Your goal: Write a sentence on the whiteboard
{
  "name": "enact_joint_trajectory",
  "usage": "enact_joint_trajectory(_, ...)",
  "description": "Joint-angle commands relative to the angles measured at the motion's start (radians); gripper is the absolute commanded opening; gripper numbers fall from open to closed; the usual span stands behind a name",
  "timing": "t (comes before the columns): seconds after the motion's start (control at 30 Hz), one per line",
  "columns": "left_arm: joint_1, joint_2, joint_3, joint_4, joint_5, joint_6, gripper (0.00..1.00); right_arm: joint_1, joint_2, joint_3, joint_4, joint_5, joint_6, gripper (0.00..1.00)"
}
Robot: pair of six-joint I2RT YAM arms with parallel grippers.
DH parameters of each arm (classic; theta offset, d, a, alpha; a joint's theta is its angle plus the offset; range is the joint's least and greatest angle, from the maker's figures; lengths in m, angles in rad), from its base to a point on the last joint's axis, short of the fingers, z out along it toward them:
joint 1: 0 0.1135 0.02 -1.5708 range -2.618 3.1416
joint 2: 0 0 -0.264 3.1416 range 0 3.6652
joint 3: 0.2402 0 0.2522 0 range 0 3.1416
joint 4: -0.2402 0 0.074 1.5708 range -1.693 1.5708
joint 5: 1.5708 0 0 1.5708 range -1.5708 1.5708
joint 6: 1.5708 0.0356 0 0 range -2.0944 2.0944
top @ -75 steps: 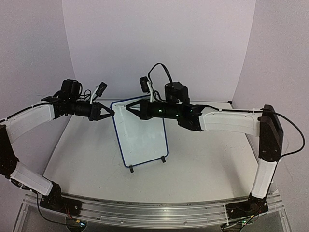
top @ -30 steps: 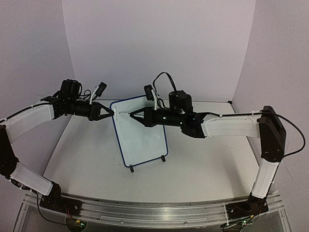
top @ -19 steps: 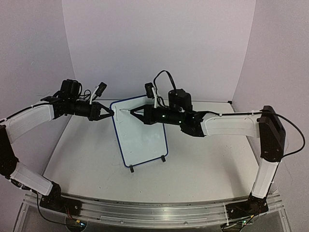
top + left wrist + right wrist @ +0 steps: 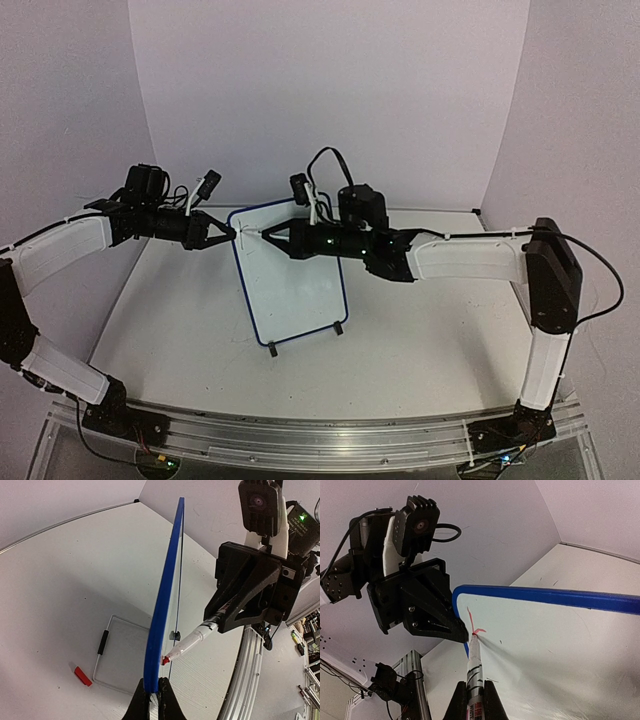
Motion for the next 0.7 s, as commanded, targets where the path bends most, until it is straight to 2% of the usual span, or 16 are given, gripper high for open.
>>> enact_joint_trajectory(0.0, -0.007, -0.01, -0.005, -0.035, -0.037, 0.046, 0.0, -0.005, 0.005, 0.013, -0.021, 0.044, -0.013, 0.0)
enact_joint_trajectory(0.43, -0.007, -0.015, -0.005, -0.037, -0.041, 0.046, 0.0, -0.004, -0.067, -0.079, 0.009, 0.131, -0.006, 0.0)
enact_joint_trajectory(0.67, -0.007, -0.015, -0.005, -0.038, -0.043, 0.046, 0.0, -0.004, -0.088, -0.092, 0.051, 0.035, -0.013, 0.0)
